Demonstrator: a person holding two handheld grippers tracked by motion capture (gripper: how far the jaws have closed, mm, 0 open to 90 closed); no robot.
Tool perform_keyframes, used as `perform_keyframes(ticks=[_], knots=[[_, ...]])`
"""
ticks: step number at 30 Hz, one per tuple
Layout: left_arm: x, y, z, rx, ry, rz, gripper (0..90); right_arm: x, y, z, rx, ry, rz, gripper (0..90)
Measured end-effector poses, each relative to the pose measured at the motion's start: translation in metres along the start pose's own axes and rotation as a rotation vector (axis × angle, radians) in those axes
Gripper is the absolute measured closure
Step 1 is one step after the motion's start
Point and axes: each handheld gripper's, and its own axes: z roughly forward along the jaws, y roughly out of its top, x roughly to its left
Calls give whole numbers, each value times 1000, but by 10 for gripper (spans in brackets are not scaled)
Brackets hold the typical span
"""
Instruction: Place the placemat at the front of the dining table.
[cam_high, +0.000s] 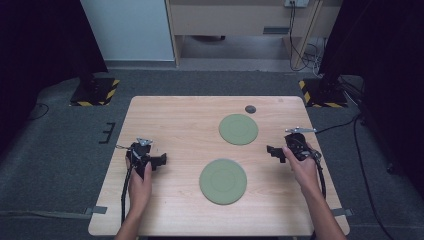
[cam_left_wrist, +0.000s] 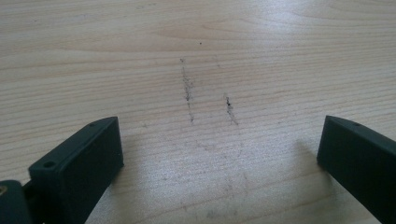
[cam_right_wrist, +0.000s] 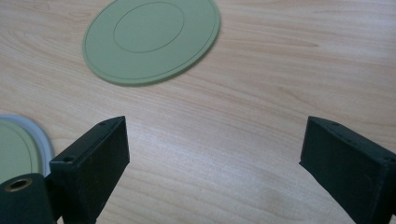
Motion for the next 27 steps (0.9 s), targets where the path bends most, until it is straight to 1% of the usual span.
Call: perform_keyframes(ticks=[3, 5, 7, 9, 11, 16, 20, 27], knots=[[0, 0, 0, 0, 0, 0, 0, 4, -9, 0, 14, 13, -9, 77], [0, 0, 0, 0, 0, 0, 0, 4, -12, 0, 19, 13, -15, 77], [0, 0, 0, 0, 0, 0, 0, 6, -20, 1, 29, 29, -9, 81], [0, 0, 0, 0, 0, 0, 0, 7, -25, 2, 30, 31, -18, 82], [0, 0, 0, 0, 0, 0, 0, 9, -28, 2, 31, 34, -17, 82], [0, 0, 0, 0, 0, 0, 0, 12, -34, 0, 29, 35, -28, 82], [0, 0, 0, 0, 0, 0, 0, 19, -39, -3, 32, 46, -48, 78], [0, 0, 0, 0, 0, 0, 0, 26, -44, -5, 26, 57, -57, 76]])
